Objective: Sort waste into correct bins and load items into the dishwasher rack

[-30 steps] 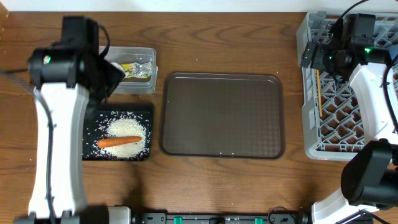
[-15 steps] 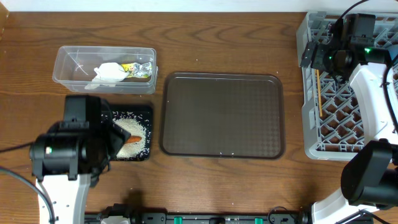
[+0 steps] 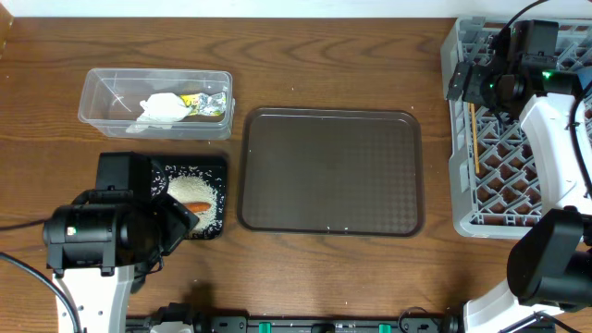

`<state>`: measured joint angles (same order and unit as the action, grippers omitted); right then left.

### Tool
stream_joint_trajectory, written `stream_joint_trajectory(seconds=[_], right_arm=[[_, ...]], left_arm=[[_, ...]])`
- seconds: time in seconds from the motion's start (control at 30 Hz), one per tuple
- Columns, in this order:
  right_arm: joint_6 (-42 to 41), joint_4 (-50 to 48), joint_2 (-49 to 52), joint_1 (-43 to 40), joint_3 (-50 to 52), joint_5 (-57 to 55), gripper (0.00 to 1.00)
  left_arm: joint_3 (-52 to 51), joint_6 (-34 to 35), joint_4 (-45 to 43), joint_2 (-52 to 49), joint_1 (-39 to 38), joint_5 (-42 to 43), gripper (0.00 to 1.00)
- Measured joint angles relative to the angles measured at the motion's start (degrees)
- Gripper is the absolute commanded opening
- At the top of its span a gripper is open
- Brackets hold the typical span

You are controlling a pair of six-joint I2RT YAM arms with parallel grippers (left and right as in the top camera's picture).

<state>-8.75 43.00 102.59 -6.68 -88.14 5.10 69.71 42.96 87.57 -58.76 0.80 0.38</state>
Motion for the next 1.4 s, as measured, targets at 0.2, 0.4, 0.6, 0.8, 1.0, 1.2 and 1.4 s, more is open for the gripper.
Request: stream_joint_trajectory(seconds=[0.2,0.4,0.6,0.8,1.0,1.2,1.4], right_arm=[[0.0,0.0,0.0,0.0,0.0,0.0,0.99],[0.0,0.0,0.0,0.0,0.0,0.0,0.99],[0.0,0.0,0.0,0.0,0.0,0.0,0.99],[0.0,0.0,0.0,0.0,0.0,0.0,0.99],[0.0,0.0,0.0,0.0,0.0,0.0,0.99],[0.0,0.0,0.0,0.0,0.0,0.0,0.99],[0.0,0.0,0.0,0.0,0.0,0.0,0.99]], left_arm=[[-7.6,-18.1,-20.8,2.1,-4.4,2.9,0.98],[-25.2,-32.5,-48.8,11.6,-7.6,7.1,0.98],[-42.9,-43.4,-69.9,21.7,-7.9,9.8,0.98],[-53.3,-48.7,-82.8,21.5,-8.0,9.9,0.98],[-62.2,-50.1,-90.6,26.1,-8.0,9.8,0.98],[-68.5,-50.5,-91.4,36.3,-8.0,9.7,0.98],[-68.7,-49.9,-86.5,43.7,-7.7,8.2,0.98]])
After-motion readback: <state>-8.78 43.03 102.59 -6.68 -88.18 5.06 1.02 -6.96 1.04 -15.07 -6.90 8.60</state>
